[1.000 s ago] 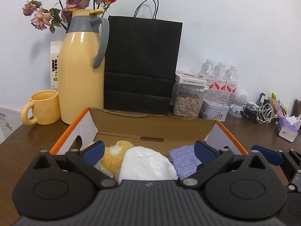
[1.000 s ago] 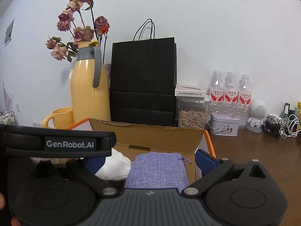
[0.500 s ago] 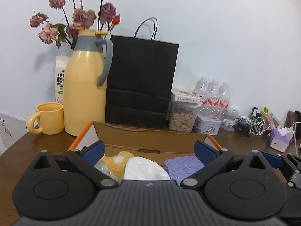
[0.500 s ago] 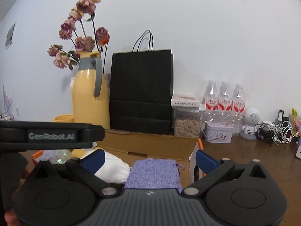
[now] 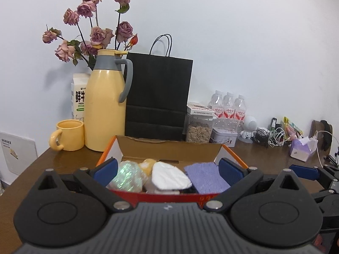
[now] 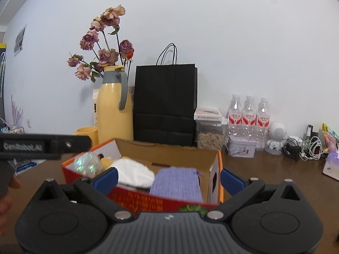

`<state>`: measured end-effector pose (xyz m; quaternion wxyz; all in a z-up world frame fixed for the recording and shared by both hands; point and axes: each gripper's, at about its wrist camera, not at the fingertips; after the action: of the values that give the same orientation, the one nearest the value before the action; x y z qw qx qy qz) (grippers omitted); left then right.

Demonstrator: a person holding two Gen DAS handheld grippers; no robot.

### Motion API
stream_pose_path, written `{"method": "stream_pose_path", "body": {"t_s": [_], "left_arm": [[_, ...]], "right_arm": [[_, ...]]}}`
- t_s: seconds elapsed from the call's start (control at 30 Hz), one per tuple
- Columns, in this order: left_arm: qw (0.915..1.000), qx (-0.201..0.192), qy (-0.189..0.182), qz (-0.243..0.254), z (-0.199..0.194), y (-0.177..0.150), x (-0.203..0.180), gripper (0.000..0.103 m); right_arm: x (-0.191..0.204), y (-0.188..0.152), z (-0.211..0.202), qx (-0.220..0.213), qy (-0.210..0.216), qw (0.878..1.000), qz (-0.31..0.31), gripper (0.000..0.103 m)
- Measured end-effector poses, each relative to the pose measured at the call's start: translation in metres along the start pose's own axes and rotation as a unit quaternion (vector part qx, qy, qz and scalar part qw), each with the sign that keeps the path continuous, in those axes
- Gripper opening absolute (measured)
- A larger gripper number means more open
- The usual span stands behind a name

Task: Organize objects

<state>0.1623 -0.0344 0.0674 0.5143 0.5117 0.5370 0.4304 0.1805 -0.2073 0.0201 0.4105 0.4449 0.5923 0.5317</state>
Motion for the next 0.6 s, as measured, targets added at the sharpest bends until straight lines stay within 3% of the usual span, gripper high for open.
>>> {"method": "stream_pose_path", "body": {"t_s": [0.6], "left_arm": [[0.9977,0.063,0.022,0.014,-0.052,-0.040,0.029,0.103]], "right_arm": [[-0.012,-0.056,-0.054,0.088,-0.027,0.996,0.010,0.103]]}}
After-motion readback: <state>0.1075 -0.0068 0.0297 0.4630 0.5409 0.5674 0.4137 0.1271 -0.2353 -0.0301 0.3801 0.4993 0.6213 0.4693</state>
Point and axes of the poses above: each gripper's, at about its wrist camera, not at the fingertips, and z roughly the way its jaws point, x to its left, y to its top, and after that the axes turned 11 degrees about -x, right-handed
